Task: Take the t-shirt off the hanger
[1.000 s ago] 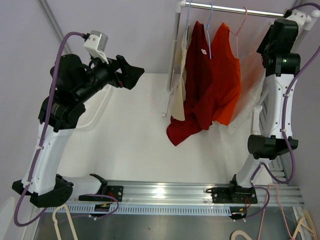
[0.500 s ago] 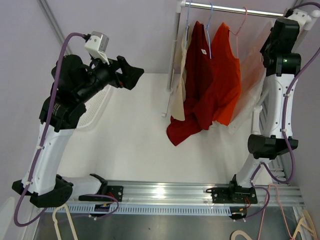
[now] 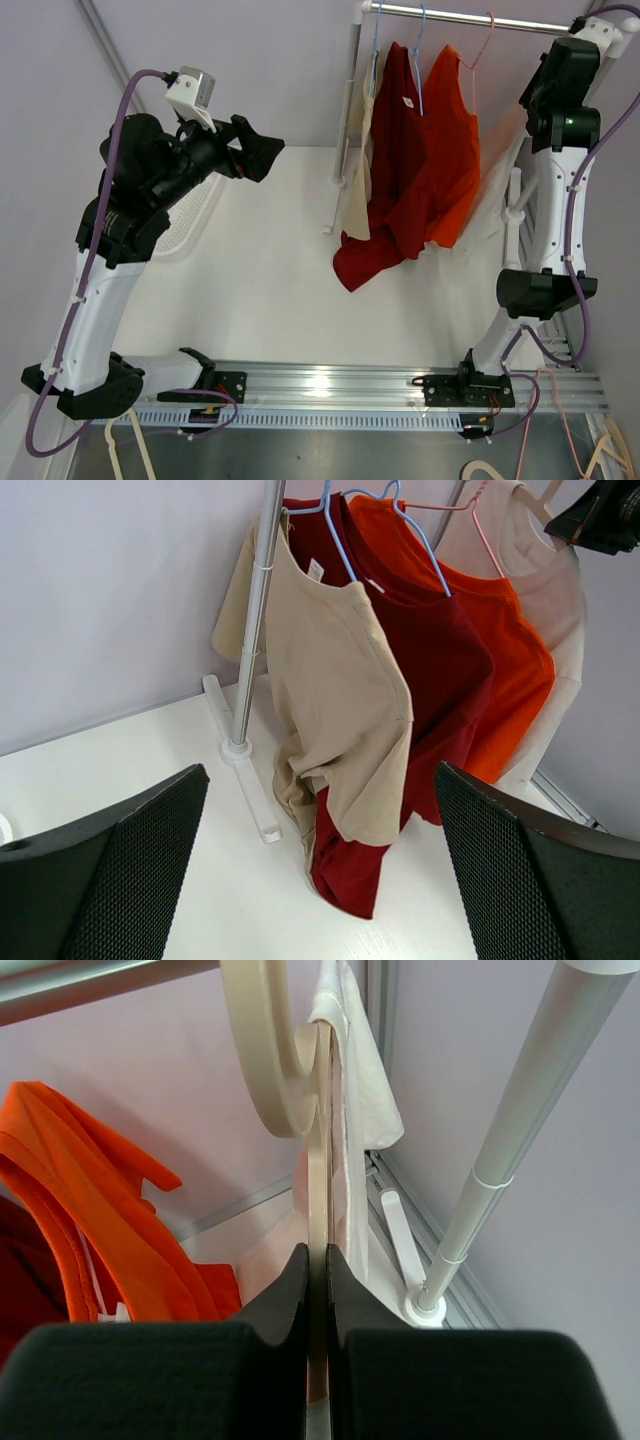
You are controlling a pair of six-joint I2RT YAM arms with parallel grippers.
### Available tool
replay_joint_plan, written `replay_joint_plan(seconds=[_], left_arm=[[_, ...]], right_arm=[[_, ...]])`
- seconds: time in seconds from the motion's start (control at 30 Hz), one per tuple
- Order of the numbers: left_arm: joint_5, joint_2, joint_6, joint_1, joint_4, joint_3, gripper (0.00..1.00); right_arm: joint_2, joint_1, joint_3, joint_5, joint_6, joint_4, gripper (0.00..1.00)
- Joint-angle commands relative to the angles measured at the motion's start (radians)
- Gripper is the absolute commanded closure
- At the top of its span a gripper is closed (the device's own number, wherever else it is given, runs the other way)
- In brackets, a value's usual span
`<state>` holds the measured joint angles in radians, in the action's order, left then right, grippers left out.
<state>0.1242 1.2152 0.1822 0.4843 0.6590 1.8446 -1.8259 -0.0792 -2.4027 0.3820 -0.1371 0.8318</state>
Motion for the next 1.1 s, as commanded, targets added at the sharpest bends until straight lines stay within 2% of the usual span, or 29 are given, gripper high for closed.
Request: replay_joint_plan(seconds=[0.0,0.17,0.37,0.47,0.73,0.93,1.03,1.07], left_arm=[[-0.015,-0.023,-0.013,0.008,-0.029,-0.002,0.00],[-0.005,-0.023,-0.010,0.008,-0.027,0.007,0.00],[0.005,-0.028,-0.016,0.008,-0.027,-0.004,0.00],[0.006,-0.036,-0.012,0.008,-0.035,-0.015,0.00],[0.052,-0.040,-0.006,0.014,-0.029,-0.025,0.01],[0.038,-0.045,-0.055,0.106,-0.022,-0.031,0.00],[0.034,-0.055,-0.085,0.200,-0.035,-0.062,0.00],[0.016,-0.059,-0.105,0.267,-0.053,-0.073,0.00]], right_arm=[[0.071,-0.005,0.010,-0.018,0.022,-0.111,1.00],[0.086,-0.005,-0.036,-0.060,0.056,-0.157,1.00],[0.165,-0.004,-0.001,-0.119,0.088,-0.209,1.00],[0.227,0.004,0.060,-0.144,0.105,-0.235,1.00],[0.485,0.032,0.442,-0.077,0.103,-0.280,1.00],[0.657,0.076,0.602,-0.019,0.057,-0.266,1.00],[0.709,0.145,0.637,0.035,0.004,-0.223,1.00],[0.720,0.163,0.648,0.058,-0.013,-0.214,1.00]])
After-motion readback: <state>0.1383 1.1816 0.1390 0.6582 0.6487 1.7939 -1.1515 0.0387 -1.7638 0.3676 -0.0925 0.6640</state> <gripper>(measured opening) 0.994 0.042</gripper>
